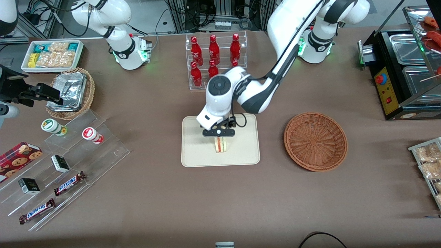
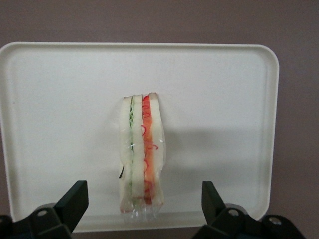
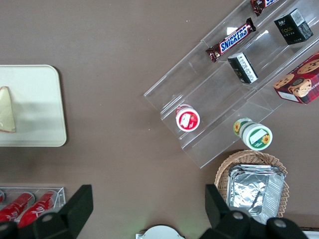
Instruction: Place sandwich from basket to tray
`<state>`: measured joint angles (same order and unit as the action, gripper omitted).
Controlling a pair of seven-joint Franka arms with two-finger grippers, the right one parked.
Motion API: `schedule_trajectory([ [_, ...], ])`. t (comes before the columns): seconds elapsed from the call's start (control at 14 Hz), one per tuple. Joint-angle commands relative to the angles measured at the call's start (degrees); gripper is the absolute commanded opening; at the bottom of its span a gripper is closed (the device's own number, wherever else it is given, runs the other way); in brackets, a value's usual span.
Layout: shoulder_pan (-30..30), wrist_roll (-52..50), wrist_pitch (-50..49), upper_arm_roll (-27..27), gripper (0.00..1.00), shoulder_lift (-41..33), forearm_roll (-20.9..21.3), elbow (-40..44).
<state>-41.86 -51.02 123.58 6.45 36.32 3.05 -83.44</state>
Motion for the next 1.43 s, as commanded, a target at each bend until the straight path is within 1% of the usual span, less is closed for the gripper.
schedule_trajectory([
  [0.0, -0.2, -3.5, -5.3, -0.7, 1.0, -4.8, 0.1, -0.6],
  [0.14, 0.1, -16.5, -5.9, -1.1, 1.0, -7.6, 0.6, -0.6],
  [0.21, 0.9, -19.3, -6.6, -2.0, 0.99, -9.6, 0.9, -1.1],
  [0.43, 4.8, -13.3, -14.7, -2.1, 1.0, -14.3, 0.0, -1.1],
  [0.57, 5.7, -12.4, -18.8, -2.6, 1.0, -16.7, 0.2, -1.2],
  [0.64, 7.8, -11.9, -20.1, -2.6, 1.0, -17.9, 0.5, -1.2],
  [0.71, 9.3, -10.3, -20.7, -2.6, 1.0, -19.1, 0.5, -1.2],
  [0.93, 14.8, -0.5, -26.0, -2.7, 1.0, -23.6, 0.2, -1.5],
  [1.21, 23.6, 15.0, -31.8, -2.6, 1.0, -29.0, -0.1, -3.0],
  [1.36, 27.1, 21.6, -34.2, -2.7, 1.0, -31.6, -1.6, -3.6],
])
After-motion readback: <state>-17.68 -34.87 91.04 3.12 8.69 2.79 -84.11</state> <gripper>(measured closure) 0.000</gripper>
